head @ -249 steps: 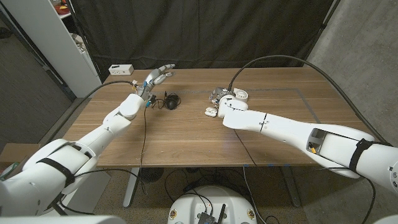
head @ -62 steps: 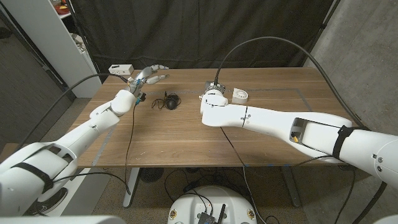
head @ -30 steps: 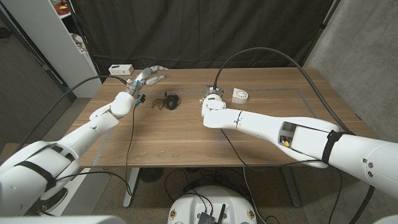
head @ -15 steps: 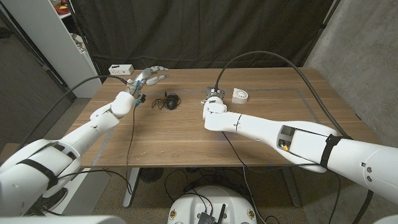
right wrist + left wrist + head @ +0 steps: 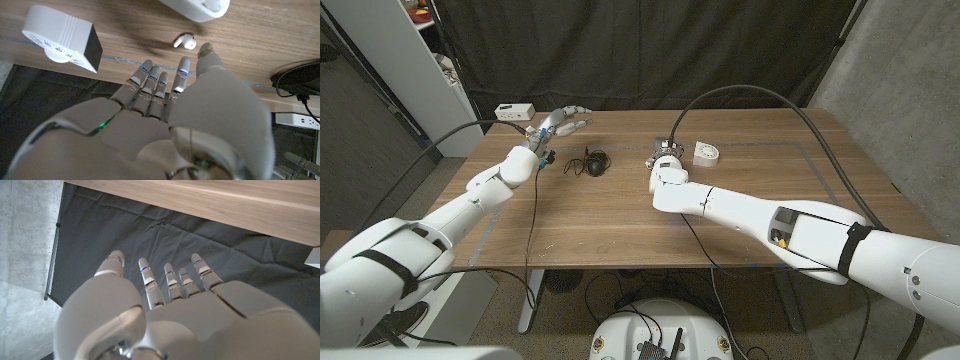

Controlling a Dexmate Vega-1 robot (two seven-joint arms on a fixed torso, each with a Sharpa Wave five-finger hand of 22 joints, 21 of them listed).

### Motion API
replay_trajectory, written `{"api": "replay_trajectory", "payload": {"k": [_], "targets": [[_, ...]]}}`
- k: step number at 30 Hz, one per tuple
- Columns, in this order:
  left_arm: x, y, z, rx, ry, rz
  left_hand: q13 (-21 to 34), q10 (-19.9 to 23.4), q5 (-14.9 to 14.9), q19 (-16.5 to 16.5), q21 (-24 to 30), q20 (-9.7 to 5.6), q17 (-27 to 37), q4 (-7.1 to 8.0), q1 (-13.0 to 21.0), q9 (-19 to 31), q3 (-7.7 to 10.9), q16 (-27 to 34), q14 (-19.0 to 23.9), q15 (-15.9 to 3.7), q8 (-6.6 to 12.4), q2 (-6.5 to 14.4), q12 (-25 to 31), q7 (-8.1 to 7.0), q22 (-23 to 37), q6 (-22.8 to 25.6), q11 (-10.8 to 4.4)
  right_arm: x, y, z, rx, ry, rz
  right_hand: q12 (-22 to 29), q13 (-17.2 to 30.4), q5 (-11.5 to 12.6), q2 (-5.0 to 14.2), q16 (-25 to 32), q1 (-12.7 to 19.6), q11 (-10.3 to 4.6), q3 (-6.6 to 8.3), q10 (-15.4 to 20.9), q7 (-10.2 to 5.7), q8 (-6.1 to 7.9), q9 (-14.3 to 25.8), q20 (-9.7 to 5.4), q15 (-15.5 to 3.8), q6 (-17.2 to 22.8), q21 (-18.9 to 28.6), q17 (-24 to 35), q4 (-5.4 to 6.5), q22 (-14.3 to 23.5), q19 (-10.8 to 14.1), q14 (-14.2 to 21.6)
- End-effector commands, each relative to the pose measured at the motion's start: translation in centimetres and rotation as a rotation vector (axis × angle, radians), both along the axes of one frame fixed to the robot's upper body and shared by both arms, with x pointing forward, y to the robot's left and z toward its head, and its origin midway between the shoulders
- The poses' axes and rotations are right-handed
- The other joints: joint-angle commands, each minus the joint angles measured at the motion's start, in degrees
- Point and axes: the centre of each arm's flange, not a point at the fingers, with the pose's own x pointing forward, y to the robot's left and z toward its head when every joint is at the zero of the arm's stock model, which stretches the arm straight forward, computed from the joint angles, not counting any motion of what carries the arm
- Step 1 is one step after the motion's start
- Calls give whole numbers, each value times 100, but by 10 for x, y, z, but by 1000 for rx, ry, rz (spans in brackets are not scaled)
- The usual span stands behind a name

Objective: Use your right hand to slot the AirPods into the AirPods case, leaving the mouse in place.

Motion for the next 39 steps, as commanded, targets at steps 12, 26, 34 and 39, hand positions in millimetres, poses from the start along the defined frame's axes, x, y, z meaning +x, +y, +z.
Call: {"api": "replay_trajectory", "payload": {"k": [12, 26, 34, 39], "targets": [[7, -4, 3, 17, 22, 1, 6, 30, -63, 53, -28, 0, 13, -9, 31, 6, -53, -20, 59, -191, -64, 122, -4, 11, 10, 47, 4, 8, -8, -15, -8, 101, -40, -9, 41, 10, -42, -13, 123, -39, 27, -54, 46, 46, 80, 32, -501, -15, 31, 18, -34, 18, -54, -90], [7, -5, 0, 8, 27, 12, 8, 28, -88, 54, -31, 9, 14, -11, 31, 6, -82, -21, 54, -190, -78, 142, -9, 1, 11, 40, 4, 11, -16, -23, 16, 59, -15, 147, 87, 1, 88, 144, 286, -170, 104, 309, -105, 282, 232, -123, -719, 453, 108, 54, -27, 26, 103, 170], [9, -6, -1, 6, 23, 0, 9, 40, -107, 60, -32, 0, 14, -12, 28, 6, -105, -19, 58, -204, -77, 156, -8, 1, 11, 61, -6, 5, -20, -20, 40, 4, 9, 250, 124, -6, 170, 271, 422, -307, 159, 579, -153, 462, 378, -178, -857, 736, 157, 81, -50, 38, 201, 390], [11, -4, 0, 1, 19, 1, 9, 51, -128, 60, -35, -10, 14, -19, 29, 4, -130, -18, 62, -214, -76, 165, -8, -20, 11, 87, -20, -6, -25, -17, 66, -26, 46, 281, 141, -13, 176, 266, 479, -453, 186, 666, -233, 526, 449, -130, -919, 807, 146, 61, -62, 39, 162, 440]]}}
